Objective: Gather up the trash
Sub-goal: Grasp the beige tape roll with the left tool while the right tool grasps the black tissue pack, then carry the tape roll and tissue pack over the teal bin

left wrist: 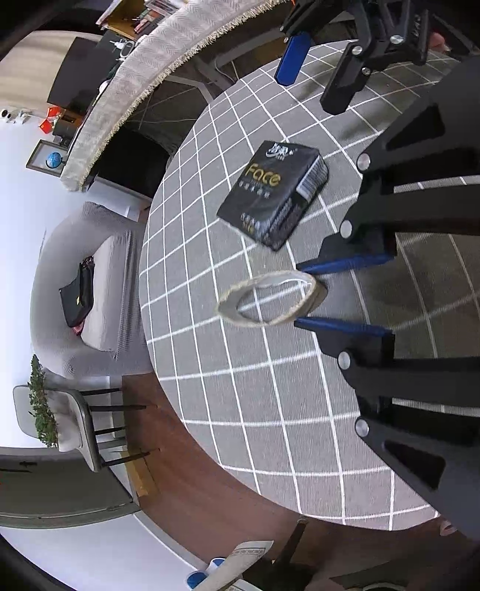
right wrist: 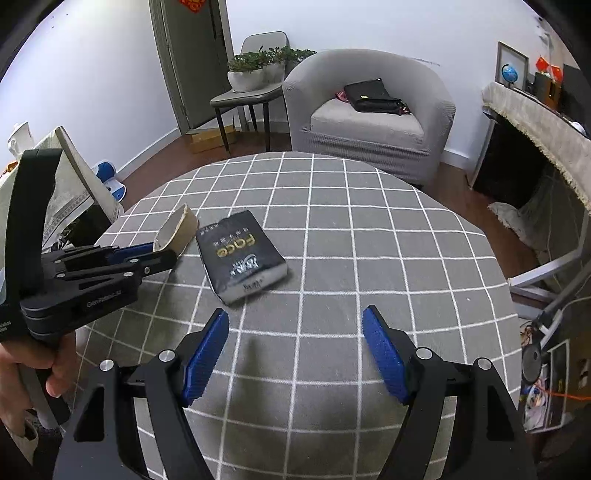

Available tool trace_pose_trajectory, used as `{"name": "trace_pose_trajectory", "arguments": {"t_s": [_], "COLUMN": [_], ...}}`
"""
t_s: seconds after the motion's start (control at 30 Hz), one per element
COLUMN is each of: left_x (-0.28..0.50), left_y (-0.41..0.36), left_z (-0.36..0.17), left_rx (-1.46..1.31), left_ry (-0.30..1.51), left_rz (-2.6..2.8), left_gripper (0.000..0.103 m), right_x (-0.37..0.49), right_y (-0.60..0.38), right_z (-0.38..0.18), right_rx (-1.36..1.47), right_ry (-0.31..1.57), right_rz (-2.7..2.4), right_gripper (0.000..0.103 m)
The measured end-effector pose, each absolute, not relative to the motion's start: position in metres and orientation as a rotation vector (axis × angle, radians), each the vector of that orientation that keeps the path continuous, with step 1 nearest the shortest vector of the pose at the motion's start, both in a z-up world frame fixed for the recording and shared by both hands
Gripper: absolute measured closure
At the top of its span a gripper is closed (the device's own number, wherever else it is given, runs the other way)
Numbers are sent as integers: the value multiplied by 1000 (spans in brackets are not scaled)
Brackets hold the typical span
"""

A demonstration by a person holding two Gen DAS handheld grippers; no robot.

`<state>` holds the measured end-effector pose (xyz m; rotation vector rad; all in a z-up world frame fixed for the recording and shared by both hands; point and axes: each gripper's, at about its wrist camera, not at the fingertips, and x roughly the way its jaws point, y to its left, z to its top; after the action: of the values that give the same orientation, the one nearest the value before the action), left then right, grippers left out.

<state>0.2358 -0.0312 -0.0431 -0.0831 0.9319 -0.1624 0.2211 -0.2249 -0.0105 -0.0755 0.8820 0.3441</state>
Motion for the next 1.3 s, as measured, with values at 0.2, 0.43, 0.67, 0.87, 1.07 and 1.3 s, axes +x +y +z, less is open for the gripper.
{"name": "trace_pose_trajectory", "arguments": {"t_s": [0.2, 0.43, 0.67, 0.87, 1.07, 1.3], "left_x": [234, 250, 252, 254, 257, 251], "left_y": [-25, -36, -25, -8, 3, 16], "left_z": [-34, -43, -42, -36, -30, -34], "left_rx": [-112, -83, -108, -114, -131, -185], "left_ry": [902, 915, 916, 915, 910, 927], "left_rz": [-227, -188, -190, -183, -199, -192], "left_gripper": [49, 67, 74, 75, 75, 75], "right_x": [235, 249, 256, 269, 274, 264], "right_y": [-223, -213, -188, -159, -151, -150], "right_z": [-12, -20, -21, -28, -31, -29], "right_rx": [-79, -123, -154, -229, -246, -175], "right_ry": [890, 909, 905, 924, 924, 928], "right_rz": [368, 423, 489, 489, 485, 494], "right_gripper": [27, 27, 24, 23, 53, 55]}}
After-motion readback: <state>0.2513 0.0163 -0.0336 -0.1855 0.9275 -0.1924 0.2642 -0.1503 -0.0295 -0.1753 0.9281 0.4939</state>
